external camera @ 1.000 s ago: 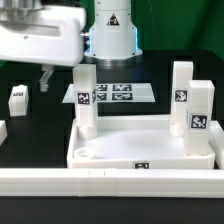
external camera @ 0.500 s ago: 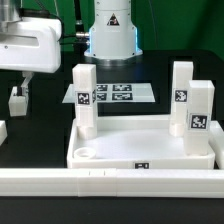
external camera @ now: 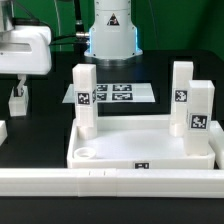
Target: Assemble desk
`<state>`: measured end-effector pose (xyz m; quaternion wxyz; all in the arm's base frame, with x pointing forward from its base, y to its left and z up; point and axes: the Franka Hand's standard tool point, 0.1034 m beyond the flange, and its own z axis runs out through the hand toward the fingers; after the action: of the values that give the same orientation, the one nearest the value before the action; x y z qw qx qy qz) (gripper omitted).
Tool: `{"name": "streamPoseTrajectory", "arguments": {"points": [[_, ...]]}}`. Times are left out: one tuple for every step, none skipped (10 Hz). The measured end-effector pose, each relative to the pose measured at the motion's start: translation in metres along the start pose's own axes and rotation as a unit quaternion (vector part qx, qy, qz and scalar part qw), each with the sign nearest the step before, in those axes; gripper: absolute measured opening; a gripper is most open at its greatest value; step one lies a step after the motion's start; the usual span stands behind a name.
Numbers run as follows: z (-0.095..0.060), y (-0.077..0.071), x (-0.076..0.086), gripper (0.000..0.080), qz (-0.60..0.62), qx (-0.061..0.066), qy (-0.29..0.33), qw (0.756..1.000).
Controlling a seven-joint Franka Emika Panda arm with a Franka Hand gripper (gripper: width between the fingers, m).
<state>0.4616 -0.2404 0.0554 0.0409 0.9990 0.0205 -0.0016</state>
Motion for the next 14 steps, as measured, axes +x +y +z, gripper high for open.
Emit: {"name": "streamPoseTrajectory", "arguments": {"points": [[-0.001,-0.003,0.003,0.0649,0.003,0.007,-0.007,1.0],[-0.001,-0.003,0.003,0.0649,0.003,0.007,-0.006,1.0],[0.001,-0.007,0.002,0.0649,0.009,0.016,-0.018,1.0],[0.003,-0.015,-0.001,0.0649,0.01,0.032,-0.053,0.998],[0.005,-0.018,-0.003,0.0649,-0.002,0.044,-0.081,0.996],[0.01,-0.02,-0.009,0.0649,0.0,0.052,-0.108,0.993],[0.014,-0.018,-0.011,0.0649,0.004,0.048,-0.136,0.989],[0.021,-0.012,-0.015,0.0649,0.014,0.042,-0.163,0.986],[0.025,-0.011,-0.021,0.0649,0.029,0.042,-0.216,0.975],[0.016,-0.015,-0.012,0.0649,0.051,0.039,-0.261,0.963],[0.016,-0.017,-0.009,0.0649,0.047,0.044,-0.283,0.957],[0.018,-0.02,-0.013,0.0649,0.047,0.052,-0.315,0.946],[0.021,-0.017,-0.007,0.0649,0.045,0.046,-0.305,0.95],[0.022,-0.017,-0.012,0.0649,0.045,0.045,-0.313,0.947]]}}
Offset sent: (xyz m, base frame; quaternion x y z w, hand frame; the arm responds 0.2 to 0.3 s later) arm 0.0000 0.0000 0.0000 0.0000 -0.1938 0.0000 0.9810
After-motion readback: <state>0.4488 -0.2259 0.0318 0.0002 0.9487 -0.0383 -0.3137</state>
